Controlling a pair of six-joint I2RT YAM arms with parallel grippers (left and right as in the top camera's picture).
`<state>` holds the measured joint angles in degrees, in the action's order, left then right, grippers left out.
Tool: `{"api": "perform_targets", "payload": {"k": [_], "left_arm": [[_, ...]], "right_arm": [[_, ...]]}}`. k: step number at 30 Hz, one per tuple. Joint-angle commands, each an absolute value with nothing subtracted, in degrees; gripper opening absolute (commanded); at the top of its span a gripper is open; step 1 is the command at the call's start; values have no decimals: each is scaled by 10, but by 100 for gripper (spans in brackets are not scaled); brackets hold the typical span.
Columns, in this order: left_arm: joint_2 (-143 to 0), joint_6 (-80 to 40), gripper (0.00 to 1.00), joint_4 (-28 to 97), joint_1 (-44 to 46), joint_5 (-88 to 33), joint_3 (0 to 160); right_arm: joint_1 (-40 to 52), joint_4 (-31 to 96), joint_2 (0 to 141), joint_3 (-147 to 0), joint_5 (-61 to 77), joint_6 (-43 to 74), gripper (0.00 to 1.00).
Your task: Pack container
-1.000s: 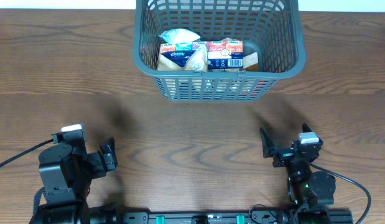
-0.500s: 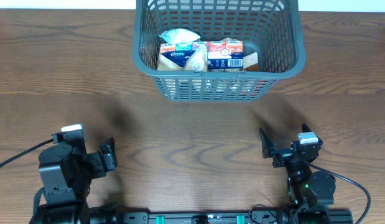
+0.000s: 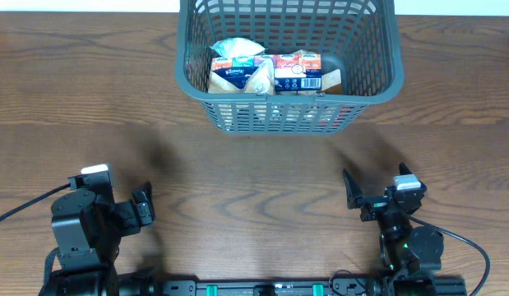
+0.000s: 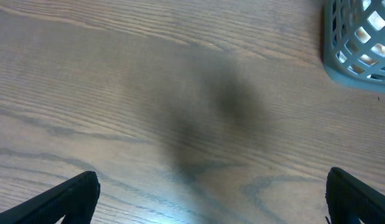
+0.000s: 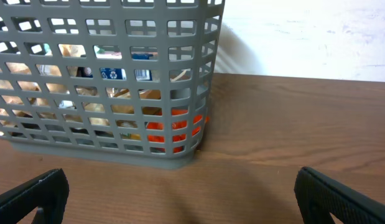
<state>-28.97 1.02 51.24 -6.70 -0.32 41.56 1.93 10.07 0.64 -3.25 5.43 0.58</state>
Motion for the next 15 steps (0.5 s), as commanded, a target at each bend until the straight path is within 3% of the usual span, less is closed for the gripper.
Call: {"api": "perform_targets", "payload": {"k": [1, 7, 15], "left_arm": [[-288, 1, 99, 514, -69, -9, 413], [-287, 1, 99, 478, -68, -48, 413], [-269, 29, 99, 297, -12, -31, 403]], "right_arm": [[15, 101, 4, -30, 58, -3, 99], [15, 101, 4, -30, 58, -3, 99], [15, 101, 4, -30, 58, -3, 99]]}}
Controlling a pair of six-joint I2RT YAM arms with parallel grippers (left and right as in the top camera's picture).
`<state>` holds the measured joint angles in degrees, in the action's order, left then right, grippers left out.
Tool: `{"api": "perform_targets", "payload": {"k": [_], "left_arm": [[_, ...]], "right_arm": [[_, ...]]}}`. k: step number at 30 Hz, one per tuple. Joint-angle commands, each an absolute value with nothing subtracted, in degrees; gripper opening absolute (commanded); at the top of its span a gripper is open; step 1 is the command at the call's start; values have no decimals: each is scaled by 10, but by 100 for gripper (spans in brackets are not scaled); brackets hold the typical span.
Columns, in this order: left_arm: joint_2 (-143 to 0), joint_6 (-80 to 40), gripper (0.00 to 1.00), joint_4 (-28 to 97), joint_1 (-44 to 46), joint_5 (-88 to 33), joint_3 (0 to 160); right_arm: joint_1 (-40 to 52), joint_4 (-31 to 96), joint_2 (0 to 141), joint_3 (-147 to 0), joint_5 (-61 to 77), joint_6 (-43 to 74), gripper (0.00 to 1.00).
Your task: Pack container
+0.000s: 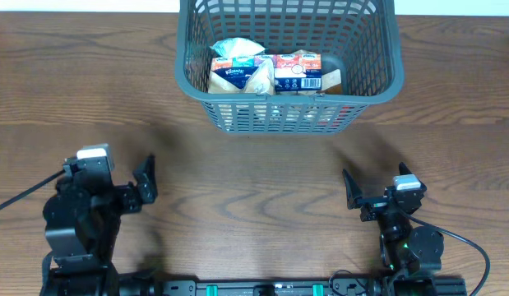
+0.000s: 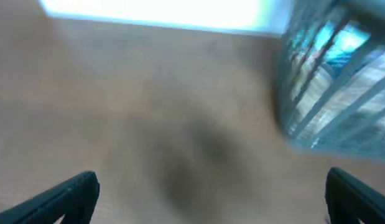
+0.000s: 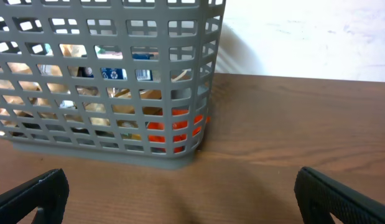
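Observation:
A grey mesh basket (image 1: 377,78) stands at the back middle of the wooden table, with a Kleenex tissue pack (image 1: 235,76) and other packaged goods (image 1: 298,72) inside. The right wrist view shows the basket (image 3: 117,155) up close, with orange and blue packs behind the mesh. My left gripper (image 1: 147,187) is open over bare wood at the front left; its wrist view is blurred, with the basket (image 2: 329,93) at the right. At the front right my right gripper (image 1: 357,197) is open and holds nothing.
A white wall runs behind the table's far edge (image 3: 304,78). Bare wood grain lies between the basket and both arms.
The left arm has lifted and tilted its wrist up, so its camera now faces the basket and wall instead of the tabletop. The right arm has not moved.

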<state>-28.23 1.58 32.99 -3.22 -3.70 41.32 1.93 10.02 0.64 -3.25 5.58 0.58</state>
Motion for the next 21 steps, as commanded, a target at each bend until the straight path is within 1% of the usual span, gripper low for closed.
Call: {"api": "perform_targets", "payload": {"k": [1, 4, 9, 13, 16, 21], "left_arm": [[-265, 29, 99, 275, -4, -23, 396], [-245, 29, 99, 193, 13, -5, 354], [-196, 34, 99, 37, 15, 0, 246], [-158, 45, 99, -57, 15, 7, 165], [-135, 57, 98, -96, 15, 7, 121], [-109, 58, 99, -113, 15, 9, 70]], "right_arm": [[15, 101, 4, -30, 58, -3, 99], [15, 101, 4, -30, 58, -3, 99], [15, 101, 4, -30, 58, -3, 99], [15, 101, 4, -30, 58, -3, 99], [15, 101, 4, -30, 58, -3, 99], [15, 101, 4, -30, 58, -3, 99]]}}
